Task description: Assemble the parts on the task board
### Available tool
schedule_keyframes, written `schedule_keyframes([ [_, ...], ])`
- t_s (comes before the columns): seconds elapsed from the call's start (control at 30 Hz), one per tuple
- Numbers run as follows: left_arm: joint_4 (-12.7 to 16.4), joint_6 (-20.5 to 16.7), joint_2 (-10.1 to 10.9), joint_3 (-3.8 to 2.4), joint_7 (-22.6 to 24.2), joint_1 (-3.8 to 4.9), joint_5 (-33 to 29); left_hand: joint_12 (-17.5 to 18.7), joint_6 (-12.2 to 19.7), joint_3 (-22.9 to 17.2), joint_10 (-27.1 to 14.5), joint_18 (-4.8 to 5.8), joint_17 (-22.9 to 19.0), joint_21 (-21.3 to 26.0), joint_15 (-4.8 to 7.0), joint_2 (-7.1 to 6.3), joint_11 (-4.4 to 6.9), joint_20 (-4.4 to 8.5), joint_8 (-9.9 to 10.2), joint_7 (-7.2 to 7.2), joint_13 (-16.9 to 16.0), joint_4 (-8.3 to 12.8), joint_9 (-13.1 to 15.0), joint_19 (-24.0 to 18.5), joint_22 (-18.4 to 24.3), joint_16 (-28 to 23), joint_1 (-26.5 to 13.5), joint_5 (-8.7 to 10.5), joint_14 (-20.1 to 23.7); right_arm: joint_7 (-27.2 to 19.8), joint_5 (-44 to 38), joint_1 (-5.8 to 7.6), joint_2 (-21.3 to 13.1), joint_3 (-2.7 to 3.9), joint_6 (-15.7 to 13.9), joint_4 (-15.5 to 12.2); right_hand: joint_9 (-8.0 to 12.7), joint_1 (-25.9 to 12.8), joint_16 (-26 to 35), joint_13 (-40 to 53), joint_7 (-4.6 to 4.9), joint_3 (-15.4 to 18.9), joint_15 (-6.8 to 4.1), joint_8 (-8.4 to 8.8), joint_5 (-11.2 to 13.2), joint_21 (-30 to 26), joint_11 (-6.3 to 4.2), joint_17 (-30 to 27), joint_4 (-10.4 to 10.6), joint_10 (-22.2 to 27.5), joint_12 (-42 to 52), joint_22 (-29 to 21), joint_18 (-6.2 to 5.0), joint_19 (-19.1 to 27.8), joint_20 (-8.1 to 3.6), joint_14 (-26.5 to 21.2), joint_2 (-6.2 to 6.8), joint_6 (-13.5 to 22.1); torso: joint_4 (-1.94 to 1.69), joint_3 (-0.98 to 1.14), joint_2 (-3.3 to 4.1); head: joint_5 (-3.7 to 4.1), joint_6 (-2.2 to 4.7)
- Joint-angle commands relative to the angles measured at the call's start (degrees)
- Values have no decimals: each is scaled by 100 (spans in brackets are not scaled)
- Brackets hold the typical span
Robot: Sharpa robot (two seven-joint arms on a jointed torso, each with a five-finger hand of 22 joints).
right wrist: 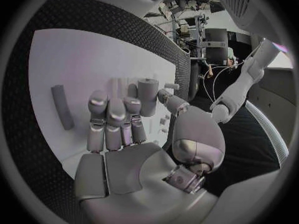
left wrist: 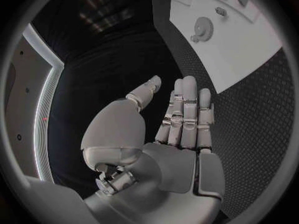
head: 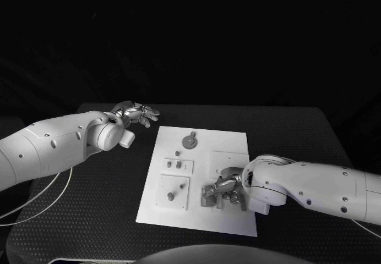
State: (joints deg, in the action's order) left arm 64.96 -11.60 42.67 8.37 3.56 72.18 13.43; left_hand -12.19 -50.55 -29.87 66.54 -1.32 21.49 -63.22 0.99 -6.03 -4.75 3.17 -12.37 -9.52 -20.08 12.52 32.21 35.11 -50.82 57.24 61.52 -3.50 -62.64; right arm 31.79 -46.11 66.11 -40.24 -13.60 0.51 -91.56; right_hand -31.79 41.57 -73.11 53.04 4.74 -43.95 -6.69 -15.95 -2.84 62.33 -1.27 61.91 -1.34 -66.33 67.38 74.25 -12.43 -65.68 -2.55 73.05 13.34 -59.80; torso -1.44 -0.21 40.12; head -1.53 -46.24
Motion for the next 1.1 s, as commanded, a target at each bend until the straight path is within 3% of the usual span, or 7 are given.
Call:
schedule_keyframes([
  [0.03,11,71,-5,-3,27,5,6,-29,12,6,-39,-20,9,-28,37,-7,-7,376,-30,-37,-9,-34,-6,-42,6,-39,-67,36,6,-98,48,-29,46,-11,90,-39,7,-79,36,8,39,17,-45,22,5,18,3,-13,17,43,-32,-12,-257,32,-6,-18,45,30,0,1,-1,-6,-6],
  [0.17,14,73,-9,-3,26,5,6,-31,13,7,-40,-20,10,-29,37,-8,-7,375,-30,-37,-9,-36,-6,-43,6,-40,-68,36,6,-95,26,-29,53,-11,7,-7,11,-281,68,13,59,215,-31,44,6,13,23,-18,82,82,-45,-24,-257,53,9,-50,207,87,1,2,2,-10,-6],
  [0.27,9,66,-7,-3,27,5,6,-32,14,7,-40,-20,10,-29,37,-8,-7,375,-30,-38,-9,-38,-7,-43,6,-40,-69,36,6,-106,29,-29,57,-11,29,-11,2,-370,86,21,64,455,-28,50,3,5,26,-8,50,119,-50,-35,-257,86,1,-73,233,126,-2,2,-1,-13,-1],
  [0.83,13,87,-5,-3,20,5,36,-39,14,-7,-47,-20,16,-29,37,7,-7,375,-35,-37,-9,-36,-9,-50,9,-43,-50,23,9,-219,-146,-29,7,-11,39,-35,-6,-334,113,28,70,581,-25,58,2,-12,31,2,1,154,-57,-55,-257,123,-23,-97,245,171,-1,0,0,-8,-15],
  [0.97,13,91,0,-3,17,5,36,-40,15,-6,-48,-20,16,-29,37,5,-7,375,-35,-38,-9,-36,-9,-51,9,-43,-50,23,9,-420,-247,-30,-52,-11,257,-90,-15,-230,117,32,66,576,-27,46,2,-9,28,6,-61,154,-53,-60,-257,125,-35,-95,230,158,-3,1,0,-8,-9],
  [1.03,14,90,1,-3,16,5,36,-40,16,-6,-48,-20,16,-29,37,5,-7,375,-35,-38,-9,-37,-9,-51,10,-43,-51,24,9,-448,-247,-30,-58,-11,298,-102,-22,0,112,38,61,592,-29,38,-14,7,25,13,-264,151,-43,-50,-256,127,-49,-92,245,155,-2,1,2,-9,-13],
  [1.1,15,90,3,-3,16,5,36,-41,17,-5,-48,-19,17,-30,37,3,-8,374,-34,-39,-9,-38,-10,-52,10,-44,-53,25,9,-463,-250,-31,-54,-11,335,-104,-33,50,135,43,71,1173,-15,36,-157,-5,45,28,-713,184,-48,-55,-256,209,-20,-118,-15,176,0,4,2,-17,-11],
])
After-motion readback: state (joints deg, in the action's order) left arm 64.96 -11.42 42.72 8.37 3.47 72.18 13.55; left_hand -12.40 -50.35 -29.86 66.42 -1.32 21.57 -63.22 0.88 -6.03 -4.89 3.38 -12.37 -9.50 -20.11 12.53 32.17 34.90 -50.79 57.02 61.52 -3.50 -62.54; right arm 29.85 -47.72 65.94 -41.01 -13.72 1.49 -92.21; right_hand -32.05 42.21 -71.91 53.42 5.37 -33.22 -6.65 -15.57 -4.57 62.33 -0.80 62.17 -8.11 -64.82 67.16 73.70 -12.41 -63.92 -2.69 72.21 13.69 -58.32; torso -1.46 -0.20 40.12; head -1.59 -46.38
